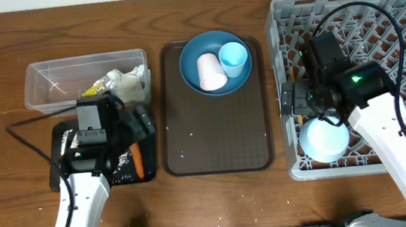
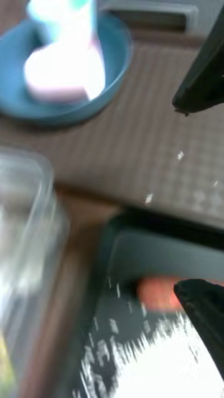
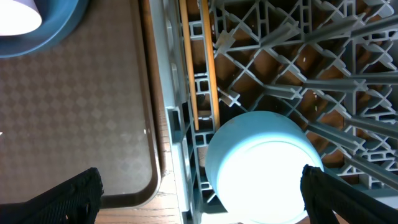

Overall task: Sort waste into correct bins and load items into the dishwasher rack
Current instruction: 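Move the left gripper right over the blue plate toward the pink cup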

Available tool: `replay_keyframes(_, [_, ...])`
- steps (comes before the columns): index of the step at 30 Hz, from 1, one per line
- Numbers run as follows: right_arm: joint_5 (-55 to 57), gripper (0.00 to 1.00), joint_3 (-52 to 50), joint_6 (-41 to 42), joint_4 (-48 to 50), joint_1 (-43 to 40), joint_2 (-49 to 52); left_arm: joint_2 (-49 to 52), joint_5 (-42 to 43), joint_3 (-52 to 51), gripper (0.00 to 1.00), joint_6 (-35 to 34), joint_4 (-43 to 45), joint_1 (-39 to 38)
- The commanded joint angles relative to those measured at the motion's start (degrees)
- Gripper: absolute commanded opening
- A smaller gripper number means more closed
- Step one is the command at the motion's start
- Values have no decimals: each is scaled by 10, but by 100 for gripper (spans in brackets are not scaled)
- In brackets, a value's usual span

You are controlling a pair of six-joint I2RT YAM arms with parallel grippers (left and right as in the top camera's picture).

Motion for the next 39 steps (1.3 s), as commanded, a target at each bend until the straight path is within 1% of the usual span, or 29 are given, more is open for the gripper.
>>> replay_keyframes(1, [8,99,-3,2,0,-3,4,1,70,28,87,97,0,-32])
replay_keyframes(3, [8,99,-3,2,0,-3,4,2,38,57,87,129,-26,-65])
replay_keyframes(5, [8,99,-3,2,0,-3,4,2,-17,89,87,172,-59,-101])
replay_keyframes(6, [8,99,-3,2,0,-3,4,4,-46,106,86,184,-69,-127])
replay_keyframes(8, [8,99,-3,2,0,-3,4,9,-72,130,86,229,-64,-175])
replay_keyframes(9, [8,99,-3,2,0,-3,4,11,-90,137,83,256,-56,-201])
replay_keyframes(10, [8,99,-3,2,0,-3,4,16,-125,140,81,289,-39,-232])
replay_keyframes(12, [8,99,-3,2,0,-3,4,26,-200,140,80,335,-14,-275])
replay_keyframes(13, [8,99,-3,2,0,-3,4,35,-236,140,82,341,-2,-293])
replay_keyframes(14, [8,99,-3,2,0,-3,4,44,-251,140,88,337,6,-308])
replay_keyframes(15, [8,99,-3,2,0,-3,4,50,-248,140,90,327,8,-316])
replay_keyframes(16, [8,99,-3,2,0,-3,4,57,-238,140,89,306,7,-322])
replay_keyframes(17, [8,99,-3,2,0,-3,4,63,-223,140,87,279,3,-329])
replay_keyframes(18, [8,99,-3,2,0,-3,4,67,-211,140,74,255,1,-332])
replay_keyframes(19, [8,99,-3,2,0,-3,4,70,-209,140,62,216,-1,-333])
replay_keyframes(21, [8,99,-3,2,0,-3,4,73,-210,140,61,132,7,-327])
replay_keyframes(23, [8,99,-3,2,0,-3,4,78,-207,140,60,72,30,-315])
replay_keyframes(24, [8,99,-3,2,0,-3,4,83,-201,140,59,58,46,-310])
replay_keyframes(28, [8,99,-3,2,0,-3,4,110,-186,140,59,50,92,-292])
replay_keyframes(32, [8,99,-3,2,0,-3,4,151,-181,140,58,-18,106,-276])
replay_keyframes(33, [8,99,-3,2,0,-3,4,162,-170,140,58,-15,113,-274])
replay_keyframes(34, [8,99,-3,2,0,-3,4,175,-154,140,58,18,125,-273])
replay_keyframes(36, [8,99,-3,2,0,-3,4,198,-137,140,58,130,145,-278])
replay_keyframes(37, [8,99,-3,2,0,-3,4,206,-146,140,59,204,146,-283])
replay_keyframes(38, [8,99,-3,2,0,-3,4,210,-166,140,61,252,143,-286])
replay_keyframes(39, [8,99,-3,1,0,-3,4,213,-200,140,64,283,141,-289])
